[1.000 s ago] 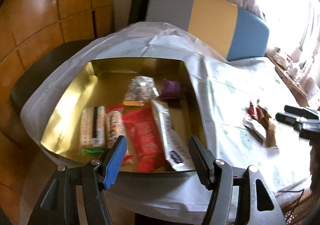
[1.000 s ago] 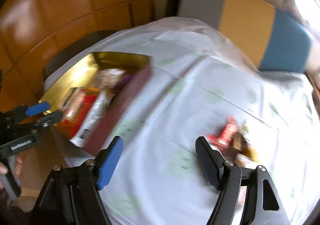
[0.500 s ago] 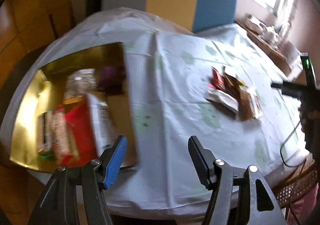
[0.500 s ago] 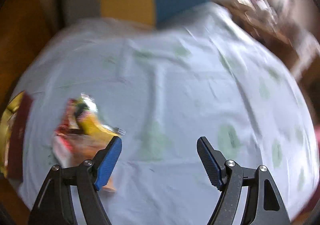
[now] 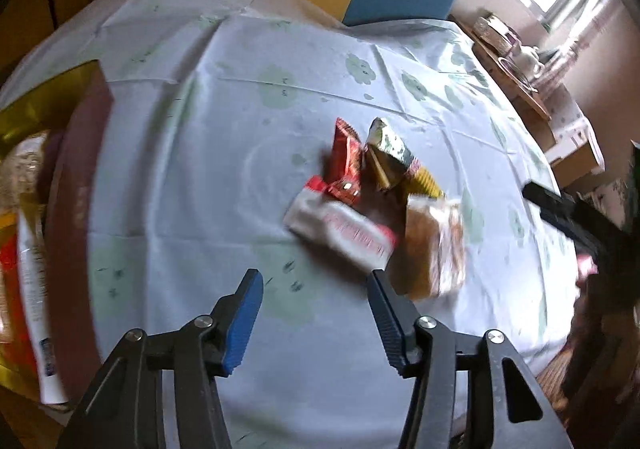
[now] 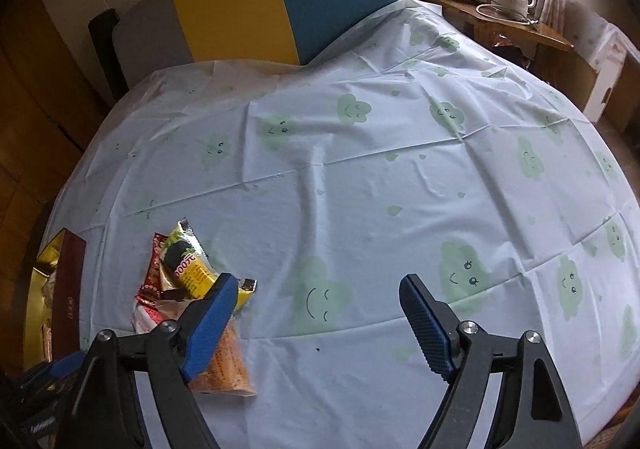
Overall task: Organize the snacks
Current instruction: 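Grasp the white-and-red wafer packet with the left gripper and lift it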
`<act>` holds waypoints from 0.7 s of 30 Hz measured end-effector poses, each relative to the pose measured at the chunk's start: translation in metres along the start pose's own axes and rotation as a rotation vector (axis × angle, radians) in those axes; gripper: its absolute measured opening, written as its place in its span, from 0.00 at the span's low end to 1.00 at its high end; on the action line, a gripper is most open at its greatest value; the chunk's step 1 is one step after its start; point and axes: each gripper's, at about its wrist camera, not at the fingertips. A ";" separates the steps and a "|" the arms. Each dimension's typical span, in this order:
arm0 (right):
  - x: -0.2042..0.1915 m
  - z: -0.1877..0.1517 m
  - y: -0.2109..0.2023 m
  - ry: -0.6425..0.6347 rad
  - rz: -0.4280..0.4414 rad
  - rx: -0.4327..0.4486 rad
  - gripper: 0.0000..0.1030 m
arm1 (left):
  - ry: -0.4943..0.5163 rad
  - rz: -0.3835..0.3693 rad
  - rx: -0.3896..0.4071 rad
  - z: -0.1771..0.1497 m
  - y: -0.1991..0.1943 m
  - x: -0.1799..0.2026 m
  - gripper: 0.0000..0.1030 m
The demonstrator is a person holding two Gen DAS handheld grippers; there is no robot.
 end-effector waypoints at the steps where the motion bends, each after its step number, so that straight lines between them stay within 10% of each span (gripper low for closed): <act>1: 0.000 0.000 0.000 0.000 0.004 0.002 0.82 | -0.023 0.000 -0.010 0.005 0.007 0.003 0.54; 10: 0.001 0.003 -0.007 0.020 0.045 0.021 0.84 | -0.217 0.050 -0.055 0.033 0.048 0.008 0.53; 21: -0.005 0.004 -0.009 0.000 0.076 0.022 0.85 | 0.024 0.251 -0.036 0.043 0.077 0.051 0.58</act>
Point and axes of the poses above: each gripper's, at about its wrist camera, not at the fingertips, and y roughly the way its jaws point, x to its right, z to its top, and after that the axes turned 3 degrees about -y, right-handed
